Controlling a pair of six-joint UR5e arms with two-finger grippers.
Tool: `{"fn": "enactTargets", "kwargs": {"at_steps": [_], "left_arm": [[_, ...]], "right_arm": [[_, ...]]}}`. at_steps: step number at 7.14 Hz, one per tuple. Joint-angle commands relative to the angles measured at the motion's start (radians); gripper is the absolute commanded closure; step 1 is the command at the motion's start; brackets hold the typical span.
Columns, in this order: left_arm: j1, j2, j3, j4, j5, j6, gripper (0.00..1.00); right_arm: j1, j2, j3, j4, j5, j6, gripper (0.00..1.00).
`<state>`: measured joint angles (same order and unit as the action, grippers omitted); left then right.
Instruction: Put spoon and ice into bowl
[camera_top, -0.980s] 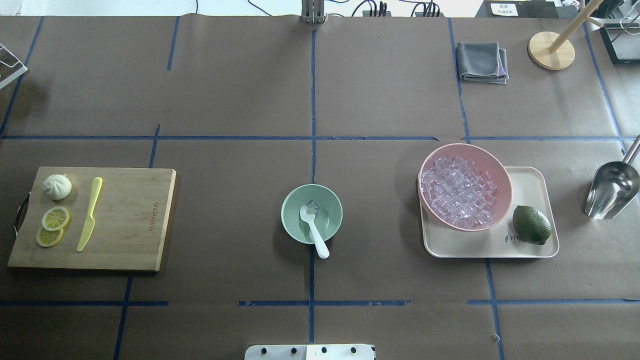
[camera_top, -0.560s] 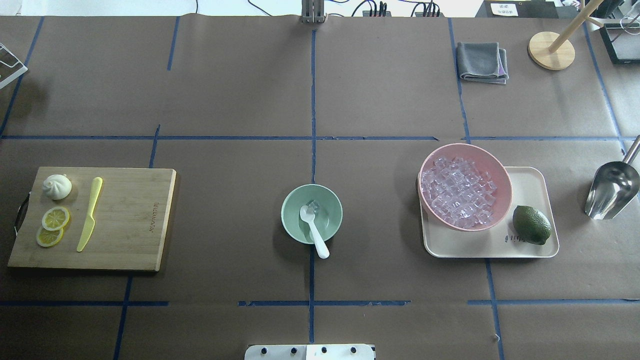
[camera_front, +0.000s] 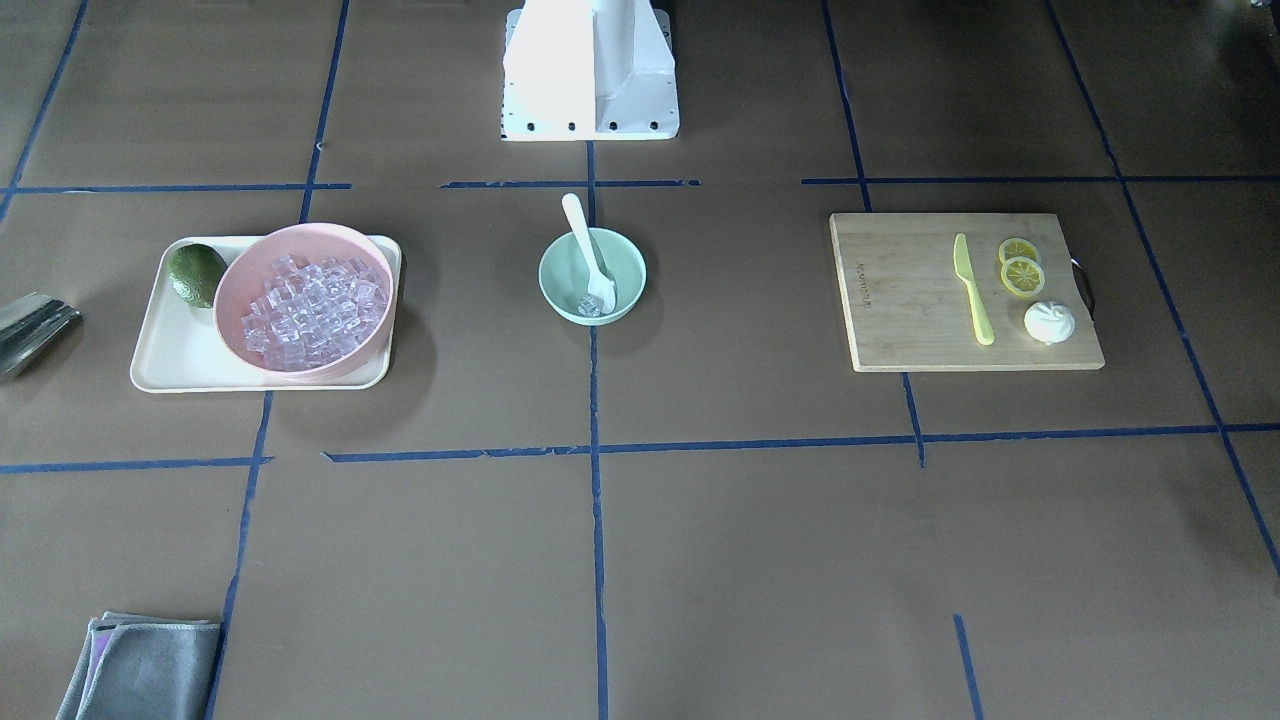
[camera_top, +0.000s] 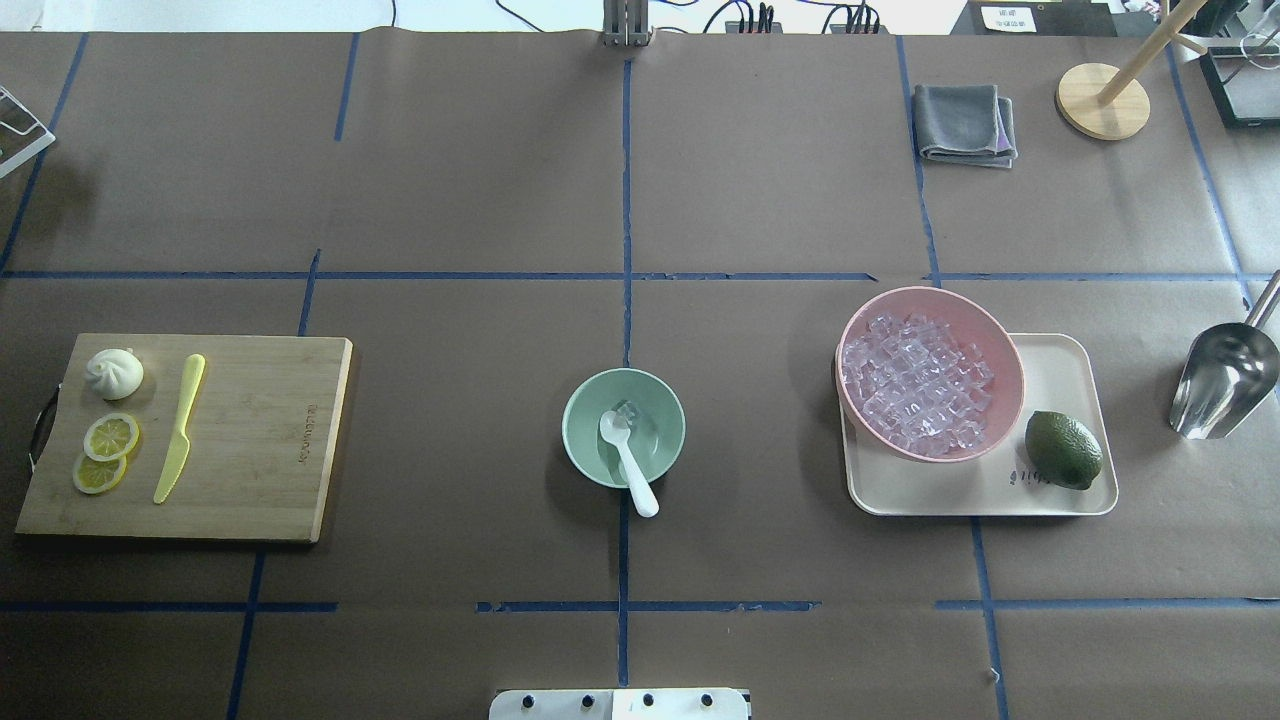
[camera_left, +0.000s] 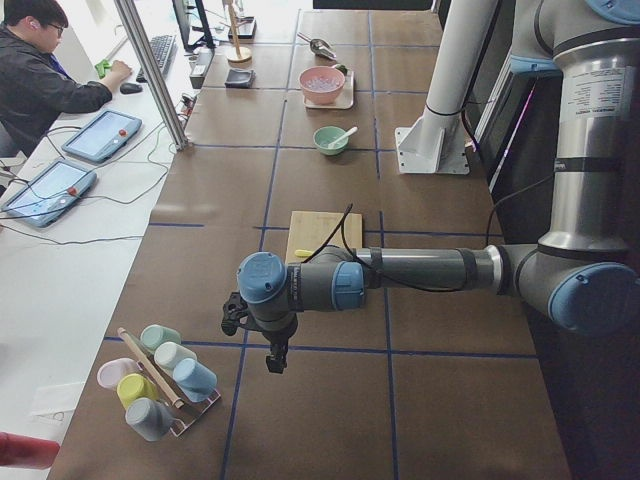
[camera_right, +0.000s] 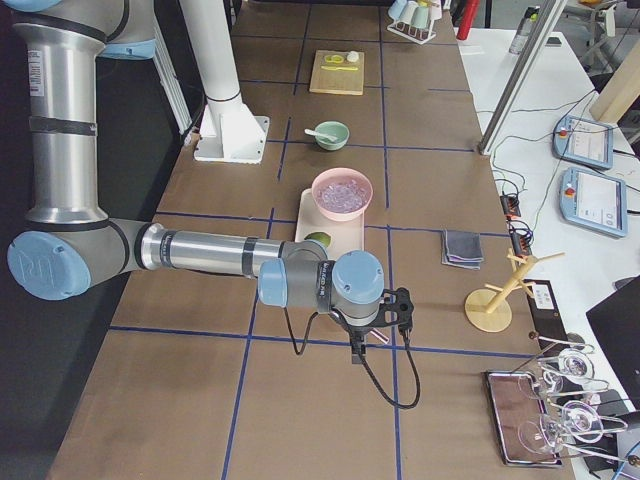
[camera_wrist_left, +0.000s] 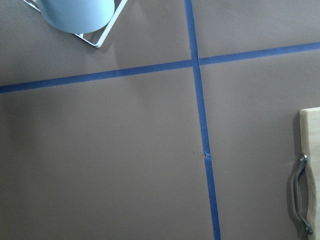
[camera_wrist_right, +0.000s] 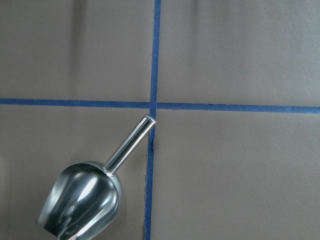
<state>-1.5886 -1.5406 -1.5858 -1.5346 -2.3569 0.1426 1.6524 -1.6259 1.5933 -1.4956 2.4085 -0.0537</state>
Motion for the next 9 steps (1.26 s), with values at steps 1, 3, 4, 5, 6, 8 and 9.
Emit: {"fn": "enactTargets", "kwargs": {"at_steps": [1, 3, 4, 5, 6, 8, 9], "left_arm": [[-0.001, 0.000, 0.001, -0.006, -0.001, -0.012, 0.00], [0.001, 0.000, 0.001, -0.006, 0.001, -0.012, 0.00], [-0.001, 0.000, 0.001, -0.006, -0.001, -0.014, 0.00], [-0.001, 0.000, 0.001, -0.006, 0.001, -0.014, 0.00], [0.001, 0.000, 0.003, -0.006, -0.001, -0.014, 0.00], [-0.001, 0.000, 0.003, -0.006, 0.001, -0.014, 0.00], [0.001, -0.001, 0.003, -0.006, -0.001, -0.014, 0.00]], "right_arm": [[0.001, -0.002, 0.001, 0.000, 0.000, 0.000, 0.00], [0.001, -0.005, 0.001, 0.000, -0.002, 0.000, 0.00], [0.001, -0.005, 0.001, 0.000, -0.002, 0.000, 0.00], [0.001, -0.005, 0.001, -0.002, -0.002, 0.000, 0.00], [0.001, -0.005, 0.001, -0.002, -0.008, 0.000, 0.00], [0.001, -0.003, 0.001, -0.002, -0.012, 0.000, 0.00], [0.001, -0.003, 0.001, -0.002, -0.012, 0.000, 0.00]]}}
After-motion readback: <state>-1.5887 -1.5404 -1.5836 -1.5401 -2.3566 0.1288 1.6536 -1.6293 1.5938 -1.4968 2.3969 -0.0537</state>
